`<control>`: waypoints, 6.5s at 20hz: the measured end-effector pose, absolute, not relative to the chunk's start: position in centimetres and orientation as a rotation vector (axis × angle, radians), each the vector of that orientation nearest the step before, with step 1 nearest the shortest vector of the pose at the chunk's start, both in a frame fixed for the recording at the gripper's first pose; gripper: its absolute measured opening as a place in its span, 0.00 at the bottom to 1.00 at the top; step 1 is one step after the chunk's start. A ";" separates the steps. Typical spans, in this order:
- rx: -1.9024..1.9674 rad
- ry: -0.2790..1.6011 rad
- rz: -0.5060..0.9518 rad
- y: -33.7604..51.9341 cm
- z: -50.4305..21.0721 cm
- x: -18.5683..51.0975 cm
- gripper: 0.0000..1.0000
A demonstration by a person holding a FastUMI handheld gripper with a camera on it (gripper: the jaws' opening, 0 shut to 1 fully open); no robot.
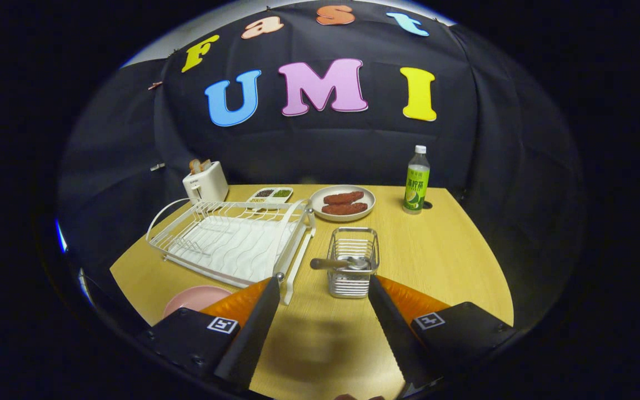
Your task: Take the plate from the dish rack, then take the spoon from the basket and place it into the plate.
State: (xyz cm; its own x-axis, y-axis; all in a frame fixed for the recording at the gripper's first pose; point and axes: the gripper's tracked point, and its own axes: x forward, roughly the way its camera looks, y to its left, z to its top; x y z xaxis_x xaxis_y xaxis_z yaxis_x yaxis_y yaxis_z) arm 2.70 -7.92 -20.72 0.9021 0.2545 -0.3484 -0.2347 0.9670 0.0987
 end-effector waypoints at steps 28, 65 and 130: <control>-0.123 0.102 0.232 -5.5 -24.7 13.3 0.31; -0.053 0.116 0.680 9.2 -12.5 0.1 0.13; 0.026 -0.013 -0.049 -3.3 1.4 -9.1 0.99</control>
